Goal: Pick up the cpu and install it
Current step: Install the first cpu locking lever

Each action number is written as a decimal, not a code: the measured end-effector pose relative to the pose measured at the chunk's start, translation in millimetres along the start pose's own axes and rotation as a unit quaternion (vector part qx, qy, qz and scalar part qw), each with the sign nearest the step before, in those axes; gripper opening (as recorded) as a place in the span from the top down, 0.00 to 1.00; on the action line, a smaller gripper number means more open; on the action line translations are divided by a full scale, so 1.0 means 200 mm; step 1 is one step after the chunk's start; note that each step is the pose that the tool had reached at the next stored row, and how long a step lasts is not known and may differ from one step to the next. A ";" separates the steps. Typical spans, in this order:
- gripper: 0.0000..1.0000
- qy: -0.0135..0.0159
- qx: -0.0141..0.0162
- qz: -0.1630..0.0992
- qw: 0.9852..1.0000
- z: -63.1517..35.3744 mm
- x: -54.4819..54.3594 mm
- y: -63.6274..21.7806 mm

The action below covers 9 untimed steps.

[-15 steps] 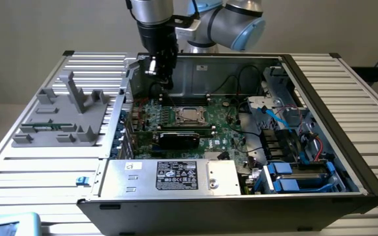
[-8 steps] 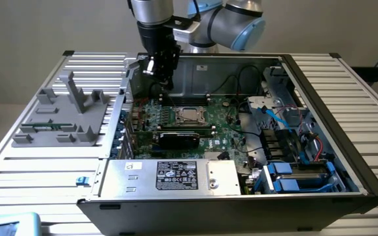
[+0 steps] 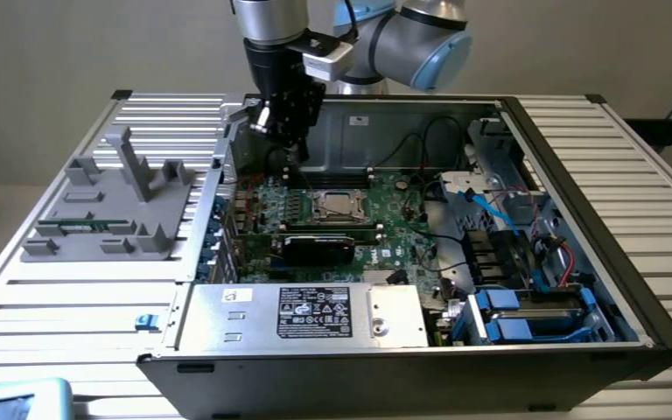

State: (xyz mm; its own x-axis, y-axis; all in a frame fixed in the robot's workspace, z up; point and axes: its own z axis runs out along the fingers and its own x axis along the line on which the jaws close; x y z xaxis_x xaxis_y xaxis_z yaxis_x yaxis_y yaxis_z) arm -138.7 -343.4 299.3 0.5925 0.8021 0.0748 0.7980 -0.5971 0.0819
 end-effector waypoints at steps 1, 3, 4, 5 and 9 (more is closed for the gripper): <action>0.89 -0.001 0.000 0.007 1.000 0.001 0.00 0.000; 0.89 -0.003 0.000 0.018 1.000 0.001 0.00 0.000; 0.89 -0.004 0.001 0.022 1.000 0.002 0.00 -0.001; 0.89 -0.005 0.002 0.026 1.000 0.002 0.00 -0.001; 0.89 -0.009 0.008 0.040 0.999 0.001 0.00 -0.003</action>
State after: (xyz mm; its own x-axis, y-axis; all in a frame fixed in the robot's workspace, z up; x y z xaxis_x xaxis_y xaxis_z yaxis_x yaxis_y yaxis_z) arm -139.3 -343.4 298.9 0.6559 0.7522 0.0630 0.7498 -0.6589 0.0610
